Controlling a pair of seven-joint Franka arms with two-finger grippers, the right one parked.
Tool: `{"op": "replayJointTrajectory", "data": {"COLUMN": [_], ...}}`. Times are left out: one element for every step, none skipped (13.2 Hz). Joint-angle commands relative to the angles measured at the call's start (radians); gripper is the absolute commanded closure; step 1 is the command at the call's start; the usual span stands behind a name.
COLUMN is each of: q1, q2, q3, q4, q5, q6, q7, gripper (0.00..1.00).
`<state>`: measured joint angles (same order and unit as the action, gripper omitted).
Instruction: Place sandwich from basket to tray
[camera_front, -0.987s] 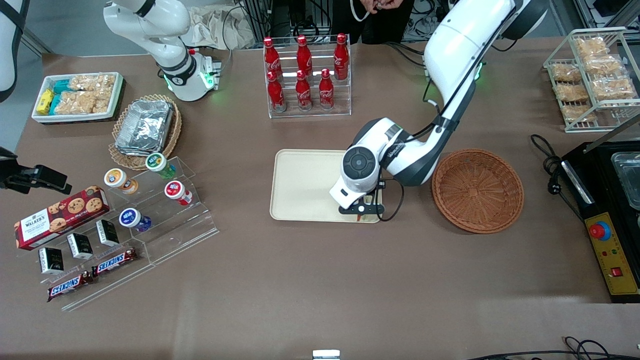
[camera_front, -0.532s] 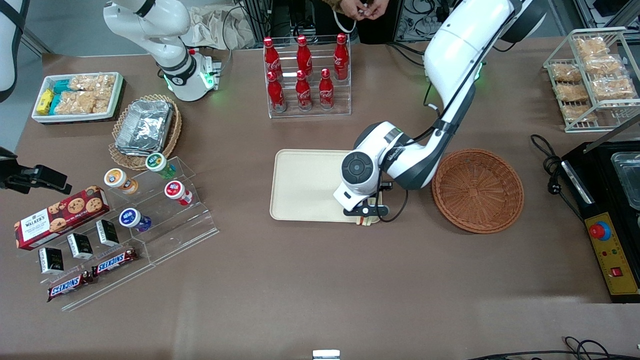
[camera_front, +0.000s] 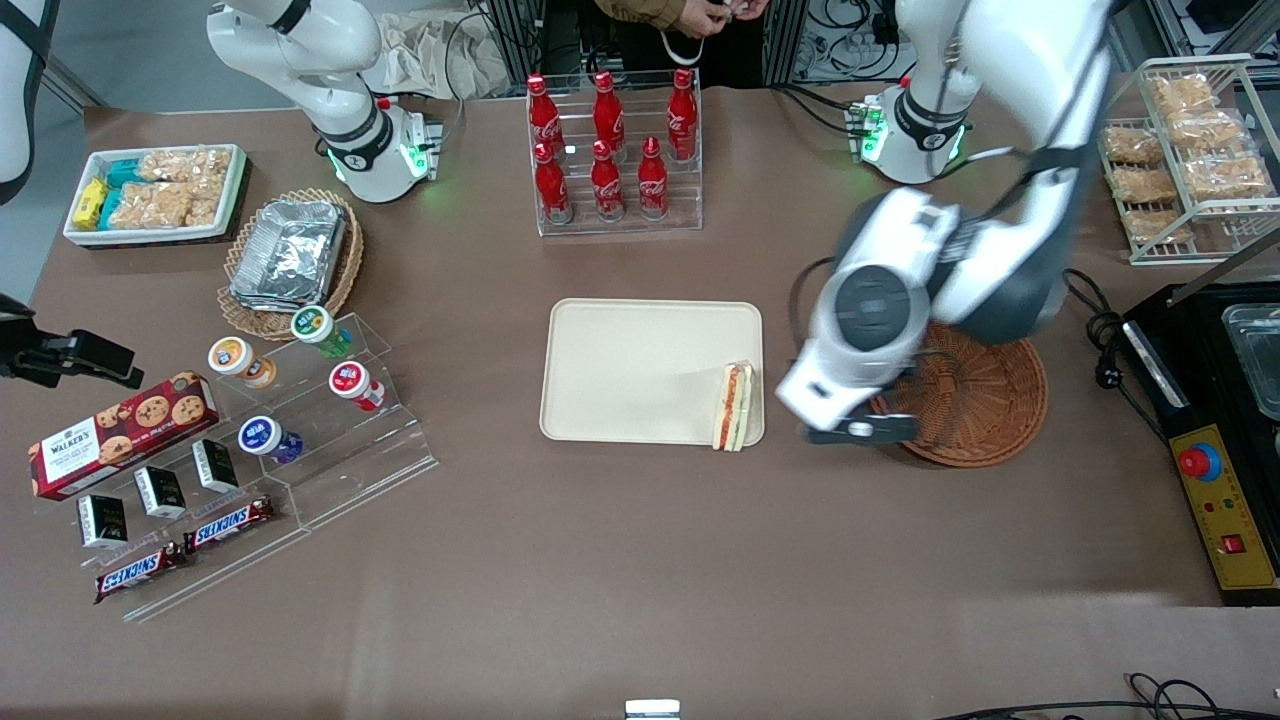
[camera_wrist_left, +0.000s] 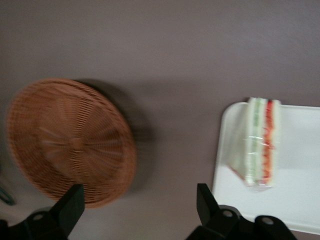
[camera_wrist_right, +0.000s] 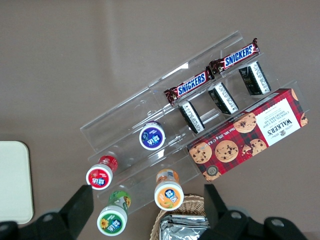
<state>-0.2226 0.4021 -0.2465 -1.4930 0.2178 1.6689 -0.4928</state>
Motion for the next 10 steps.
{"op": "replayJointTrajectory", "data": {"q1": [0.109, 0.164, 0.187, 0.186, 0.172, 0.161, 0.160, 0.158, 0.161, 0.164], "q2": [-0.072, -0.098, -0.130, -0.149, -0.164, -0.176, -0.175, -0.169, -0.167, -0.167], "q3": [-0.013, -0.013, -0.008, 0.042, 0.115, 0.168, 0.226, 0.268, 0.271, 0.271], "q4": [-0.023, -0.023, -0.023, -0.021, -0.012, 0.022, 0.063, 0.110, 0.134, 0.129], "q5": [0.034, 0.031, 0.022, 0.012, -0.035, -0.113, -0.182, -0.225, -0.233, -0.227], "q6": [-0.034, -0.035, -0.046, -0.060, -0.063, -0.064, -0.067, -0.070, -0.071, -0.071], "q7": [0.136, 0.233, 0.344, 0.414, 0.457, 0.494, 0.541, 0.594, 0.623, 0.620], "gripper": [0.00, 0.00, 0.00, 0.00, 0.00, 0.00, 0.00, 0.00, 0.00, 0.00]}}
